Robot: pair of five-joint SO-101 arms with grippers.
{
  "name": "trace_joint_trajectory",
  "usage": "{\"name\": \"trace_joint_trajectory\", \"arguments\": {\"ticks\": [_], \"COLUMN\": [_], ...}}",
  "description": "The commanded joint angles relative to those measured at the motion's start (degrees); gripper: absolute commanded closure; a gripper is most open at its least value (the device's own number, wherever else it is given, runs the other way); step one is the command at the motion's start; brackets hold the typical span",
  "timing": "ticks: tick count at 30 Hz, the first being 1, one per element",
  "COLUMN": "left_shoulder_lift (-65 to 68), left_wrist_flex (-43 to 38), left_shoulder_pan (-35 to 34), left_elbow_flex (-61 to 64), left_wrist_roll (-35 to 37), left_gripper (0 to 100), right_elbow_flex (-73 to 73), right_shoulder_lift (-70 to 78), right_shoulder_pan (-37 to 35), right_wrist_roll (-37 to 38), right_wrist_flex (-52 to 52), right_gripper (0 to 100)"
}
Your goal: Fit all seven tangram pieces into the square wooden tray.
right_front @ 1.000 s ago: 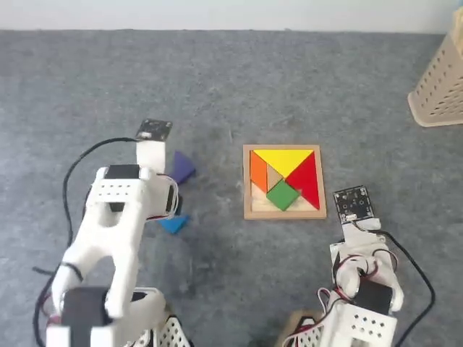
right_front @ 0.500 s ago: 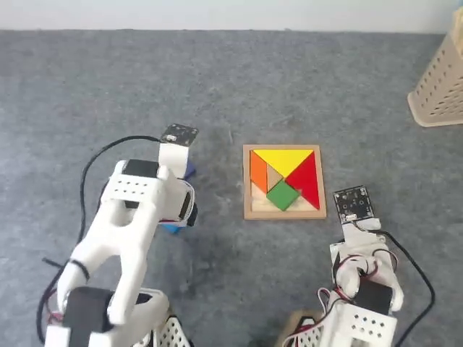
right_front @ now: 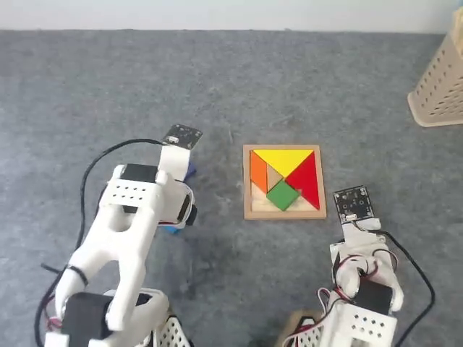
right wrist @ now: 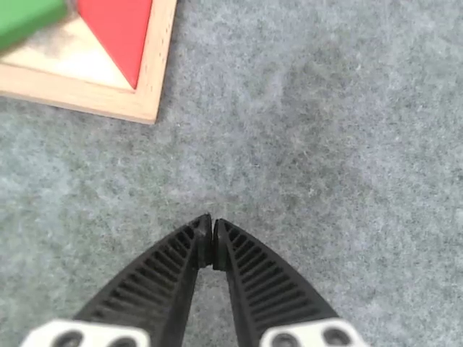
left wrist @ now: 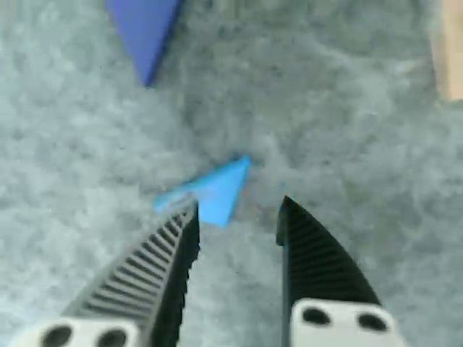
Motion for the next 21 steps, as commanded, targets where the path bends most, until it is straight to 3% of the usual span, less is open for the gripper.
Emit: {"name": "trace_joint_trajectory", "arguments": {"ticks": [1, 7, 21], "left_shoulder_lift": [-2.3, -2.1, -2.1], "left_wrist_flex": [-1.3, -1.2, -8.5], "left_shoulder_pan": [-0.5, -4.2, -4.0], "left_elbow_flex": [-0.3, 2.9, 7.1], "left_wrist_roll": [6.2, 14.8, 15.0], "left_gripper": [83, 83, 83], "right_elbow_flex": [1.1, 1.1, 1.1], "right_shoulder_lift": [-0.8, -0.8, -0.8], "right_shoulder_pan": [0.7, 0.7, 0.7], "right_wrist_roll": [0.4, 0.4, 0.4], "right_wrist_flex": [0.6, 0.6, 0.6], "right_gripper": [99.1, 99.1, 99.1]}}
